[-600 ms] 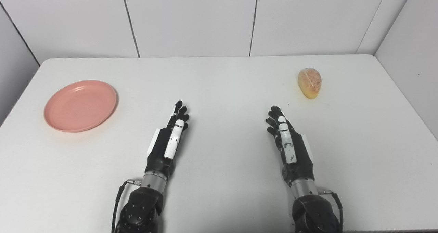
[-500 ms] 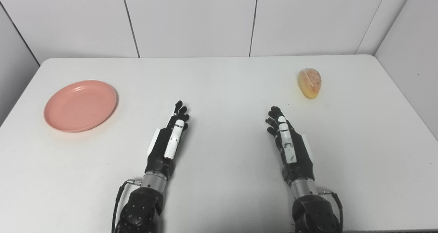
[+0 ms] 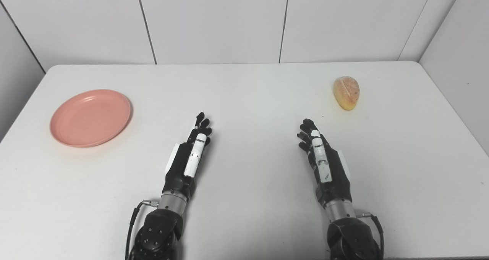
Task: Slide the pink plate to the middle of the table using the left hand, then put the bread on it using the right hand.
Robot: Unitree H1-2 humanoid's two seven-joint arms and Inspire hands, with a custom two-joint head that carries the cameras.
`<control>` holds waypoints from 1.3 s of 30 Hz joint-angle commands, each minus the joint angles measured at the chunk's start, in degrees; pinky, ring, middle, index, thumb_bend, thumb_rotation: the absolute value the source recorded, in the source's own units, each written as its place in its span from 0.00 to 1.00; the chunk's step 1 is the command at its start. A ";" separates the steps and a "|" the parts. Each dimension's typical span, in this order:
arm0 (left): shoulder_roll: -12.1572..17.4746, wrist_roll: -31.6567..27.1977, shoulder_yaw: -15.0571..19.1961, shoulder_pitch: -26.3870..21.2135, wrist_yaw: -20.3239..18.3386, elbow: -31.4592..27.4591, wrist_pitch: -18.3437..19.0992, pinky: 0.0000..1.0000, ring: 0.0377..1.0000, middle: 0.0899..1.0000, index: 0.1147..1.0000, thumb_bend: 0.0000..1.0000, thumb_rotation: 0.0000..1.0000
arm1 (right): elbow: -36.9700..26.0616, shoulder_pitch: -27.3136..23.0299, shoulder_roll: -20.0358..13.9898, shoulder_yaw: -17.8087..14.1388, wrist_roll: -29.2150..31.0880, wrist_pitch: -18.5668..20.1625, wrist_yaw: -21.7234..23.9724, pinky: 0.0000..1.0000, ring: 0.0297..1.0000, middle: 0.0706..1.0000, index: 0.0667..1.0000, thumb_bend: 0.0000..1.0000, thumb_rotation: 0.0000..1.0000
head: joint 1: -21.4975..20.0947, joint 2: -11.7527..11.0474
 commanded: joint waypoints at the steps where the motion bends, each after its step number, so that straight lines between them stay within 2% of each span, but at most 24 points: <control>1: -0.80 0.12 -0.51 -1.45 -0.42 -0.74 -0.33 0.96 0.97 0.99 0.99 0.36 1.00 | -1.51 -0.88 0.17 0.00 0.19 -1.14 0.20 0.93 0.91 0.91 0.89 0.24 0.93 | 0.04 0.02; 22: -0.41 0.00 -0.45 -1.60 -0.69 0.31 -1.81 0.96 0.96 0.98 0.99 0.38 1.00 | -1.12 -0.96 0.26 0.03 -0.30 -1.48 -0.06 0.93 0.91 0.90 0.89 0.23 0.96 | 0.04 -0.05; 25: -0.72 0.25 -0.65 -1.64 -0.50 0.89 -2.22 0.96 0.96 0.98 0.99 0.38 1.00 | -0.81 -0.91 -0.04 -0.13 -0.21 -1.97 0.06 0.93 0.91 0.90 0.88 0.23 0.95 | 2.98 -1.04; 26: -1.01 0.35 -0.75 -1.69 -0.32 1.28 -2.34 0.96 0.96 0.98 0.98 0.37 1.00 | -0.41 -0.93 -0.40 -0.25 -0.24 -2.58 0.20 0.92 0.91 0.90 0.88 0.22 0.95 | 5.60 -1.88; 27: -1.21 0.42 -0.81 -1.72 -0.20 1.55 -2.43 0.96 0.96 0.98 0.98 0.37 1.00 | -0.14 -0.95 -0.64 -0.33 -0.26 -3.00 0.30 0.92 0.91 0.90 0.88 0.22 0.96 | 5.60 -1.88; 28: -1.51 0.71 -1.00 -1.78 0.05 2.12 -2.72 0.96 0.96 0.98 0.98 0.37 1.00 | 0.03 -0.95 -0.84 -0.56 -0.05 -3.31 0.36 0.92 0.91 0.90 0.88 0.22 0.96 | 8.52 -3.03; 31: -2.38 1.65 -1.69 -1.95 0.59 4.00 -3.97 0.96 0.96 0.98 0.99 0.35 1.00 | 0.10 -0.72 -1.33 -1.40 1.37 -3.67 0.78 0.91 0.90 0.89 0.87 0.19 0.92 | 12.03 -4.62; 32: -2.89 2.08 -1.87 -2.10 0.98 5.06 -4.64 0.96 0.96 0.98 0.99 0.34 1.00 | 0.37 -0.65 -1.84 -1.73 2.01 -3.95 1.28 0.91 0.90 0.89 0.87 0.19 0.92 | 15.00 -6.18; 33: -3.24 2.38 -1.97 -2.21 1.28 5.81 -5.16 0.96 0.96 0.98 0.98 0.34 1.00 | 0.59 -0.63 -2.22 -1.94 2.44 -4.17 1.64 0.92 0.91 0.90 0.88 0.19 0.93 | 15.00 -6.18; 34: -3.79 2.84 -2.07 -2.38 1.78 6.92 -5.76 0.95 0.96 0.98 0.98 0.34 1.00 | 1.16 -0.67 -2.75 -2.20 3.05 -4.91 2.10 0.92 0.91 0.90 0.88 0.19 0.93 | 17.71 -7.63; 35: -4.15 3.16 -2.12 -2.49 2.12 7.67 -6.18 0.95 0.96 0.98 0.98 0.35 1.00 | 1.55 -0.70 -3.11 -2.34 3.49 -5.46 2.40 0.93 0.92 0.91 0.89 0.18 0.93 | 17.71 -7.63; 36: -4.52 3.56 -2.34 -2.79 2.44 8.88 -6.65 0.96 0.96 0.98 0.98 0.34 1.00 | 1.90 -0.73 -3.41 -2.66 4.03 -5.79 2.65 0.93 0.92 0.91 0.90 0.17 0.94 | 20.35 -9.26; 39: -5.44 3.81 -2.43 -3.37 2.98 11.20 -7.58 0.96 0.97 0.98 0.98 0.33 1.00 | 3.02 -0.94 -4.36 -3.06 5.23 -7.20 3.75 0.95 0.93 0.92 0.91 0.16 0.97 | 21.63 -10.23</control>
